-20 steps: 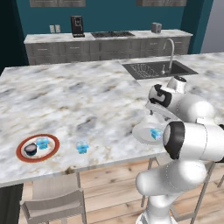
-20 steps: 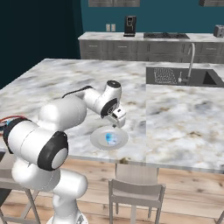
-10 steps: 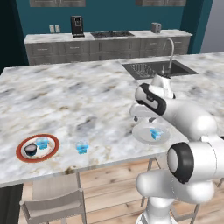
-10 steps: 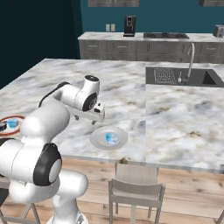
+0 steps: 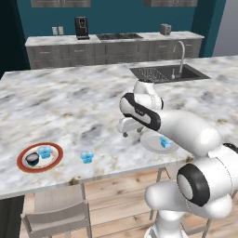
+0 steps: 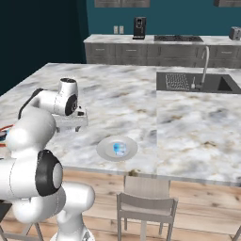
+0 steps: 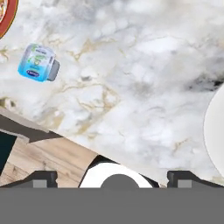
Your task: Place two yogurt containers on each plate.
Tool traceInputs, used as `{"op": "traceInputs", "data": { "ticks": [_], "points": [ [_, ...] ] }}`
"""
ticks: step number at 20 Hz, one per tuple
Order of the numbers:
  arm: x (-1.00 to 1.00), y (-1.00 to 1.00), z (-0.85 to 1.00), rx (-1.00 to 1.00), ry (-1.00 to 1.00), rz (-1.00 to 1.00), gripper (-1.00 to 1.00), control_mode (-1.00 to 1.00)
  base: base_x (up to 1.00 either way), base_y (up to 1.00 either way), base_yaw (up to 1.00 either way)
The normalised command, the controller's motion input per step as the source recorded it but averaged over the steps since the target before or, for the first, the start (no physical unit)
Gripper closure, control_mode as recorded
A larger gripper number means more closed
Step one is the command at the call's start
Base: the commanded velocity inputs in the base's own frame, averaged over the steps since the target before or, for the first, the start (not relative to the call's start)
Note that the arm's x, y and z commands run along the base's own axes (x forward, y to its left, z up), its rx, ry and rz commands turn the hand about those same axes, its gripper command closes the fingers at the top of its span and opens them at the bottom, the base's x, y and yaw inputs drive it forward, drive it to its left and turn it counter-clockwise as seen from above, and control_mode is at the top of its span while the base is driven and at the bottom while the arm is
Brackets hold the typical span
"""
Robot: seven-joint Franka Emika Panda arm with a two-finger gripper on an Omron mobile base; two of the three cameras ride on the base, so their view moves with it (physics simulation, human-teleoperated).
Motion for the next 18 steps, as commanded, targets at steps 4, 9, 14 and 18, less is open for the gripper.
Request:
{"op": "traceInputs", "data": {
  "ticks": [4, 9, 14, 18],
  "points": [
    [-0.09, 0.86, -0.01, 0.00, 0.02, 0.12, -1.00, -1.00, 0.00, 0.00, 0.00],
    [-0.20, 0.68, -0.11, 0.00, 0.01, -0.04, -1.00, -1.00, 0.00, 0.00, 0.00],
    [-0.12, 0.70, -0.21, -0.04, 0.00, -0.19, -1.00, -1.00, 0.00, 0.00, 0.00],
    [0.00, 0.65, -0.31, -0.13, 0.00, -0.25, -1.00, -1.00, 0.00, 0.00, 0.00]
  ]
}}
